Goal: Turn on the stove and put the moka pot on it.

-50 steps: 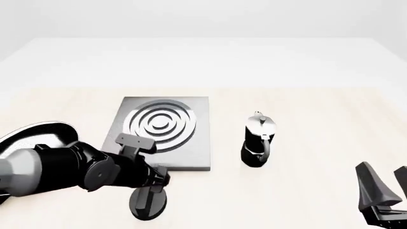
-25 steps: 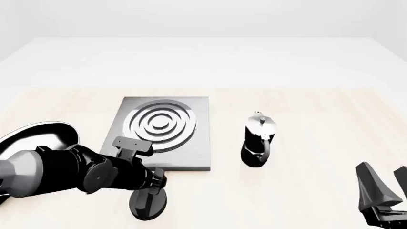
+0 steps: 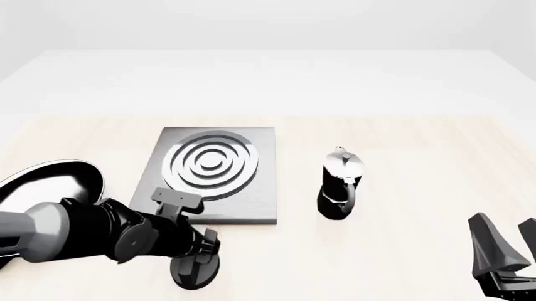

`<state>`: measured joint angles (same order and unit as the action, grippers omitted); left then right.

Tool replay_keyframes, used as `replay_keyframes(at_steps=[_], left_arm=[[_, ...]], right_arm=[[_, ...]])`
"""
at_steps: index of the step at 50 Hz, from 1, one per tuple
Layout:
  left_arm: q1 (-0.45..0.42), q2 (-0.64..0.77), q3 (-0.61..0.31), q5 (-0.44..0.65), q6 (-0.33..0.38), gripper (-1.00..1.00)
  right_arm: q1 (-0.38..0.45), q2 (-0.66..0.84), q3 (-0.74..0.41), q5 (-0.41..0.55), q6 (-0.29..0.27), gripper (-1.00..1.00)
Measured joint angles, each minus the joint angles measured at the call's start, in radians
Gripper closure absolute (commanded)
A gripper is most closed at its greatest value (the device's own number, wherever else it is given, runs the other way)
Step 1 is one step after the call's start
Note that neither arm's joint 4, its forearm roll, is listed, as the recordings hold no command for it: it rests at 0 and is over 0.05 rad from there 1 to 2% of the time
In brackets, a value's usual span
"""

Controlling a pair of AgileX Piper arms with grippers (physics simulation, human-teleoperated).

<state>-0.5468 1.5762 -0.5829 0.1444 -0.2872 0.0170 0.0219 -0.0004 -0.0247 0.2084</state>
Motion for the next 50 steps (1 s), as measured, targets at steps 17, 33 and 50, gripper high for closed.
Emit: replay_keyframes(at_steps=[17, 33, 50], left_arm=[[0.031, -0.016, 0.016, -0.004, 0.019, -1.00], [0.079, -0.054, 0.012, 0.000, 0.122, -1.00], [0.163, -0.124, 0.012, 0.021, 0.136, -1.00]], right_arm=[[0.001, -0.004, 0.000, 0.004, 0.002, -1.00], [0.005, 0.002, 0.000, 0.000, -0.002, -1.00], [0.011, 0.024, 0.000, -0.016, -0.009, -1.00]])
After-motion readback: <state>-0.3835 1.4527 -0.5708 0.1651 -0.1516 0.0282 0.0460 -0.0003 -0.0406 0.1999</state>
